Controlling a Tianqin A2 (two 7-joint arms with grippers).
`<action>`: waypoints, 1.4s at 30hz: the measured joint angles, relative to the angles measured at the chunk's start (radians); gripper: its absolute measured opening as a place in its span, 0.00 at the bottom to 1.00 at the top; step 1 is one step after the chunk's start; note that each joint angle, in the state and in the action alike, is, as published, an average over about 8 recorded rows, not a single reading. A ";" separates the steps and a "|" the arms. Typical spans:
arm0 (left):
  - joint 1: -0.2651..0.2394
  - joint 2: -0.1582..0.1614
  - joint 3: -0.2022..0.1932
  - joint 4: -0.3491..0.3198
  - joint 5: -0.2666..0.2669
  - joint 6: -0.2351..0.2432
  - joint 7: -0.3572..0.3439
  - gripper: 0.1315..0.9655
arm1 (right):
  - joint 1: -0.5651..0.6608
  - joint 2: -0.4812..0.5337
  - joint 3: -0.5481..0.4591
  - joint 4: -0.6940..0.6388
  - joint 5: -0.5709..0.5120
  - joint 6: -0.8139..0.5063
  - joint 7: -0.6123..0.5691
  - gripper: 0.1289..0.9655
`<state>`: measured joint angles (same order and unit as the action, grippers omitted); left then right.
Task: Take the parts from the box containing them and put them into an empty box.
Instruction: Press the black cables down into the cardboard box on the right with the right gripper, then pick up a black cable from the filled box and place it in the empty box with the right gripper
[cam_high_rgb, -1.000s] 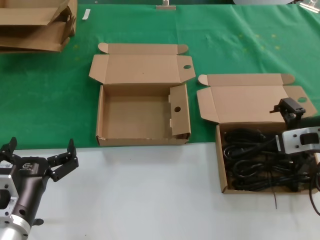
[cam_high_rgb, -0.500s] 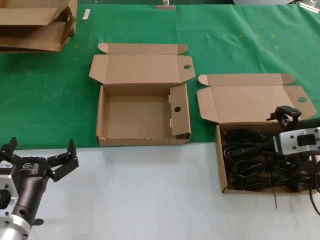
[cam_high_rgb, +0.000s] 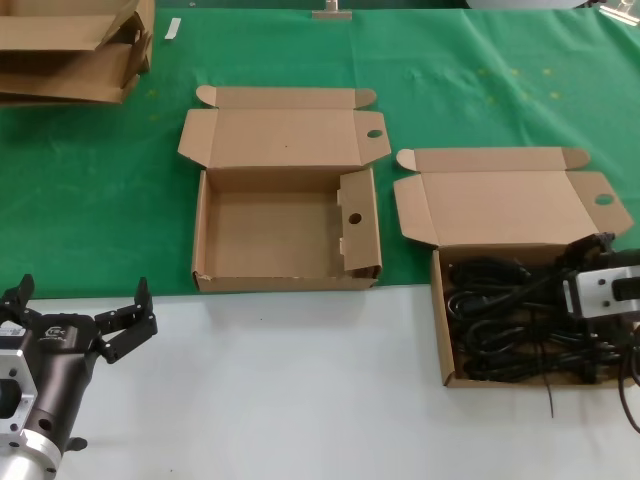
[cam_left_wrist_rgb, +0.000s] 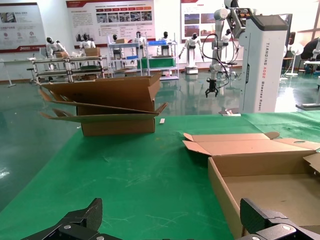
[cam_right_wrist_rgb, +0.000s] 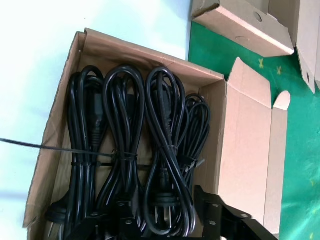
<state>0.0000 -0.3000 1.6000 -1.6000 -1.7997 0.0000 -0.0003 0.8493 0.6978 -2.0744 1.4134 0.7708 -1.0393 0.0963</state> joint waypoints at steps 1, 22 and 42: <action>0.000 0.000 0.000 0.000 0.000 0.000 0.000 1.00 | -0.002 0.001 0.003 0.003 0.000 -0.003 0.001 0.48; 0.000 0.000 0.000 0.000 0.000 0.000 0.000 1.00 | -0.506 -0.214 0.238 0.030 0.324 0.456 0.481 0.10; 0.000 0.000 0.000 0.000 0.000 0.000 0.000 1.00 | -0.845 -0.422 0.476 0.231 0.686 1.007 0.238 0.03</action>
<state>0.0000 -0.3000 1.6001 -1.6000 -1.7996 0.0000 -0.0005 0.0039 0.2754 -1.5979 1.6443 1.4573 -0.0325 0.3340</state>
